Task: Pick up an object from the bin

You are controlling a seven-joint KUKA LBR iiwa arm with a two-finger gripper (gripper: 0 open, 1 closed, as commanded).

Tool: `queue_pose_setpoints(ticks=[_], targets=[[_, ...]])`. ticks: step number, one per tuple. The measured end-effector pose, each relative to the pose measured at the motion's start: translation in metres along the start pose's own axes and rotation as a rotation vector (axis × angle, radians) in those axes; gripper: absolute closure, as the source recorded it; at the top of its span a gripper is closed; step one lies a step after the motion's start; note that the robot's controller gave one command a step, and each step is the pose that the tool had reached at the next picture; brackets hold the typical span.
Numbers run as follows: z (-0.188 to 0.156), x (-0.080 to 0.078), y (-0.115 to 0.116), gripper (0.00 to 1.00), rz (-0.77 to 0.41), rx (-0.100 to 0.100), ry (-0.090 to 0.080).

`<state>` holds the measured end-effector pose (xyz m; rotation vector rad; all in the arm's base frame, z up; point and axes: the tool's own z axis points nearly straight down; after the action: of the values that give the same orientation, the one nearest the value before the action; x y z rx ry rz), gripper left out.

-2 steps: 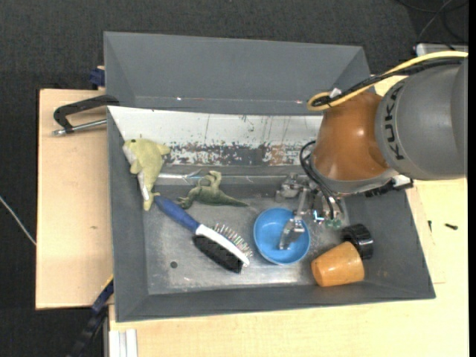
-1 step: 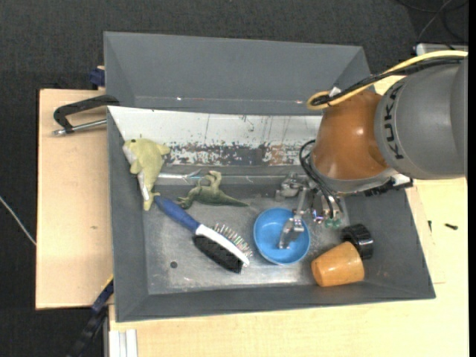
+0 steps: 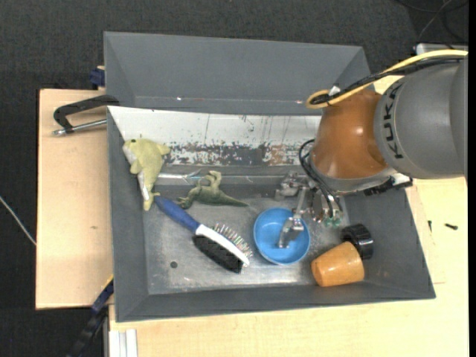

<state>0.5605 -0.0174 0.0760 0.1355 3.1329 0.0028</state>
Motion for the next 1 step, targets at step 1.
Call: queue_pose_setpoints(ticks=[1], targets=[[-0.0028, -0.0022, 0.0003, 1.0, 0.001, -0.001, -0.004]])
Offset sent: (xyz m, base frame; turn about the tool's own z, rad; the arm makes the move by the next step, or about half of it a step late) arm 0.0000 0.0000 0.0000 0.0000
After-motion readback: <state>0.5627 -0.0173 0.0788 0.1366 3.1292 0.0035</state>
